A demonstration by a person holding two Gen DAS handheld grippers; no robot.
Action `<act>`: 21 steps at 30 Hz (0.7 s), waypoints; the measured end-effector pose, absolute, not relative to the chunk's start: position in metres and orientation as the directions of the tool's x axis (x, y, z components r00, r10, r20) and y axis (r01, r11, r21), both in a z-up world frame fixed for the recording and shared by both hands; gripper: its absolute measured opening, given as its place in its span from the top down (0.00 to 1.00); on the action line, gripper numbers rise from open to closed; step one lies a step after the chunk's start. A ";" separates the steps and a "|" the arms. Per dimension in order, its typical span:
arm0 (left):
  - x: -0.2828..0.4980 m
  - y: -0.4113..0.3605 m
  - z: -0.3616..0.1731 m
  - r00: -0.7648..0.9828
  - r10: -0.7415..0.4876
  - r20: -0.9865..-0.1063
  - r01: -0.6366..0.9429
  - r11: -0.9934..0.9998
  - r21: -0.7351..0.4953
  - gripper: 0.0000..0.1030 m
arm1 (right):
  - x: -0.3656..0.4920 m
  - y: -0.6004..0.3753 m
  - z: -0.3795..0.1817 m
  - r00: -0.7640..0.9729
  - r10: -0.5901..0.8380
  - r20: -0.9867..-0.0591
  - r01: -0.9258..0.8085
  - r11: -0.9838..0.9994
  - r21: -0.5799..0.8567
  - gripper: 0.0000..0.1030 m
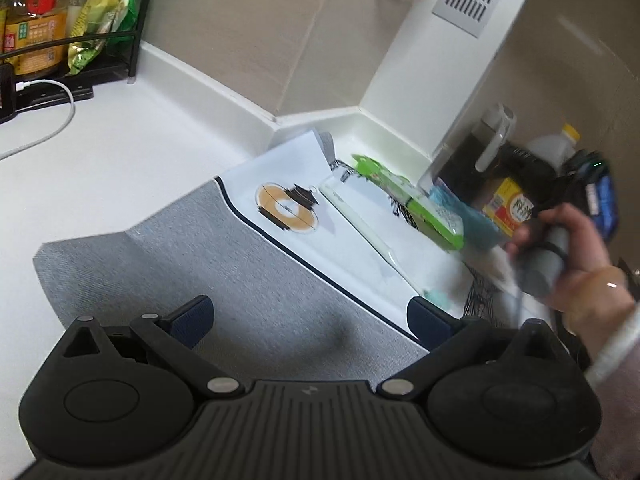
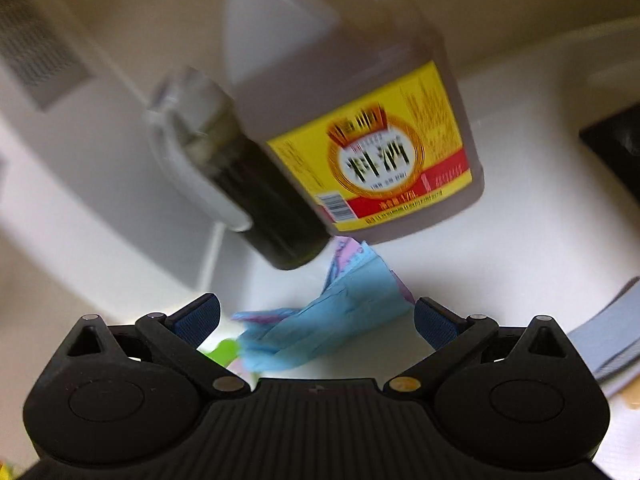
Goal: Collect trash
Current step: 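Reach to the blue glove by the oil jug and grasp it with right tool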
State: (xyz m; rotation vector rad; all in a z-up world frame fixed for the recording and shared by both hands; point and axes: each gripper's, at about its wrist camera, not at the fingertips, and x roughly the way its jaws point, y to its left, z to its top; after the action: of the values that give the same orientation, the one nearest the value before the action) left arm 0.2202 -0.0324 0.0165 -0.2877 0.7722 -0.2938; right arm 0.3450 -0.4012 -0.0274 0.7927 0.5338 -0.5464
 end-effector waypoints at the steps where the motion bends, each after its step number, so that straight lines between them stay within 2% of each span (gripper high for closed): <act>1: 0.220 -0.030 0.019 0.685 -0.364 -0.631 0.155 0.919 -0.361 0.00 | 0.353 -0.402 -0.032 0.730 -0.255 -0.635 0.643 0.572 0.509 0.00; 5: 0.214 -0.021 0.032 0.721 -0.360 -0.593 0.153 0.916 -0.370 0.00 | 0.376 -0.400 -0.045 0.709 -0.247 -0.660 0.657 0.572 0.491 0.01; 6: 0.212 -0.020 0.035 0.728 -0.358 -0.584 0.150 0.915 -0.373 0.00 | 0.377 -0.399 -0.048 0.700 -0.261 -0.665 0.666 0.576 0.474 0.06; 9: 0.208 -0.017 0.045 0.758 -0.332 -0.562 0.113 0.915 -0.387 0.00 | 0.375 -0.396 -0.056 0.684 -0.276 -0.676 0.675 0.592 0.441 0.68; 10: 0.208 -0.016 0.049 0.767 -0.329 -0.552 0.105 0.912 -0.397 0.00 | 0.370 -0.397 -0.057 0.692 -0.277 -0.666 0.670 0.589 0.452 0.72; 14: 0.211 -0.020 0.056 0.778 -0.326 -0.537 0.084 0.901 -0.425 0.00 | 0.337 -0.399 -0.046 0.728 -0.298 -0.617 0.658 0.558 0.507 0.73; 17: 0.219 -0.030 0.051 0.760 -0.339 -0.554 0.074 0.893 -0.445 0.00 | 0.299 -0.399 -0.026 0.803 -0.272 -0.530 0.584 0.531 0.614 0.73; 21: 0.240 -0.057 0.036 0.725 -0.338 -0.600 0.078 0.906 -0.416 0.00 | 0.239 -0.382 0.005 0.885 -0.230 -0.404 0.459 0.572 0.680 0.73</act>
State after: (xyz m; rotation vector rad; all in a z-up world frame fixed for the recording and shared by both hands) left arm 0.2397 -0.0575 0.0356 -0.3803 0.7268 -0.2358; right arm 0.2387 -0.3819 0.0048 0.8741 0.2849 -0.4101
